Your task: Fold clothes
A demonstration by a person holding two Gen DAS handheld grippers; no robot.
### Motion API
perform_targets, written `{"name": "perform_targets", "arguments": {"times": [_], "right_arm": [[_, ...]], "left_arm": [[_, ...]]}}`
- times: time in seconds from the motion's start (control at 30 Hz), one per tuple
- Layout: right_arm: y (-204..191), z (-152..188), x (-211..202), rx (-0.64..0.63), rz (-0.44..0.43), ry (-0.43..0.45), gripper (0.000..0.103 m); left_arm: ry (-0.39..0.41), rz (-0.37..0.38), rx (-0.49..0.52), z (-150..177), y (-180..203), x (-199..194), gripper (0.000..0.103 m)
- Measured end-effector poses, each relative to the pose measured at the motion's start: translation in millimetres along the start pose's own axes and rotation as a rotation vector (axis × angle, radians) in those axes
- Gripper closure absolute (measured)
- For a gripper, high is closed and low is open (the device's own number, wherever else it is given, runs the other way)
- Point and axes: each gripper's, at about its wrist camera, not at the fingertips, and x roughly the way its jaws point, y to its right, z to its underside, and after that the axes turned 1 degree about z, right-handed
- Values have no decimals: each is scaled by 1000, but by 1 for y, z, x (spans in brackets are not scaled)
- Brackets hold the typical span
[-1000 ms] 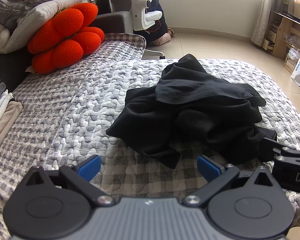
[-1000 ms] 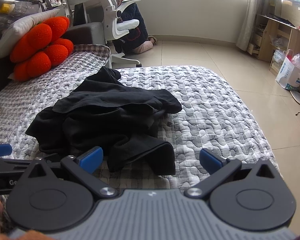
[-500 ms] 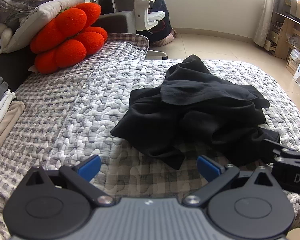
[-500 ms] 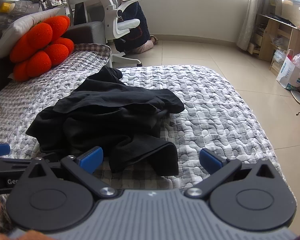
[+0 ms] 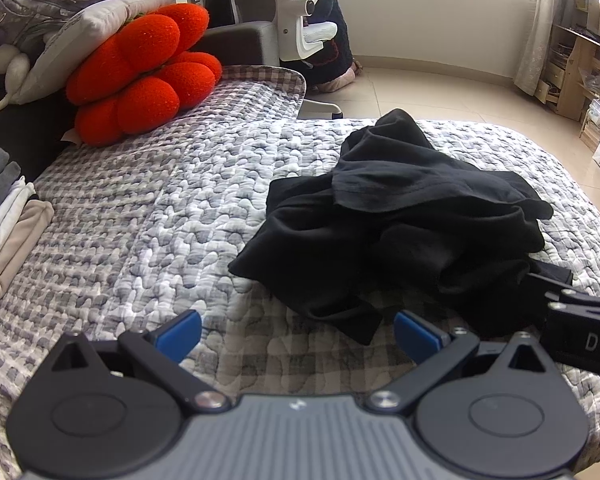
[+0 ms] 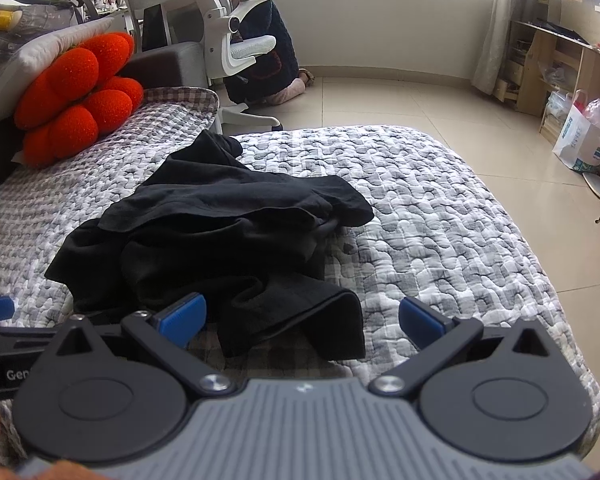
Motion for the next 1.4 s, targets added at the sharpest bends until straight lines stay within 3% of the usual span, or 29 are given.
{"name": "perform_targets", "arguments": {"times": [0.23, 0.7, 0.87, 1.03, 1.27, 1.4], "right_arm": [[0, -1, 21, 0, 27, -21, 0], [19, 1, 69, 43, 26, -147, 0], [12, 7, 67, -38, 46, -125, 0], [16, 12, 64, -70, 19, -103, 0], [18, 8, 56, -87, 2, -95, 0], [16, 2, 33, -99, -44, -19, 0]], "left_arm": [[-5, 3, -1, -3, -1, 18, 0], [-67, -3, 78, -5, 9, 61, 0], [-69, 41, 58, -3, 4, 65, 0], [-76, 125, -33, 1, -13, 71, 0], [-65, 158, 3, -1, -17, 66, 0], [-2, 202, -51, -14, -36, 52, 0]]}}
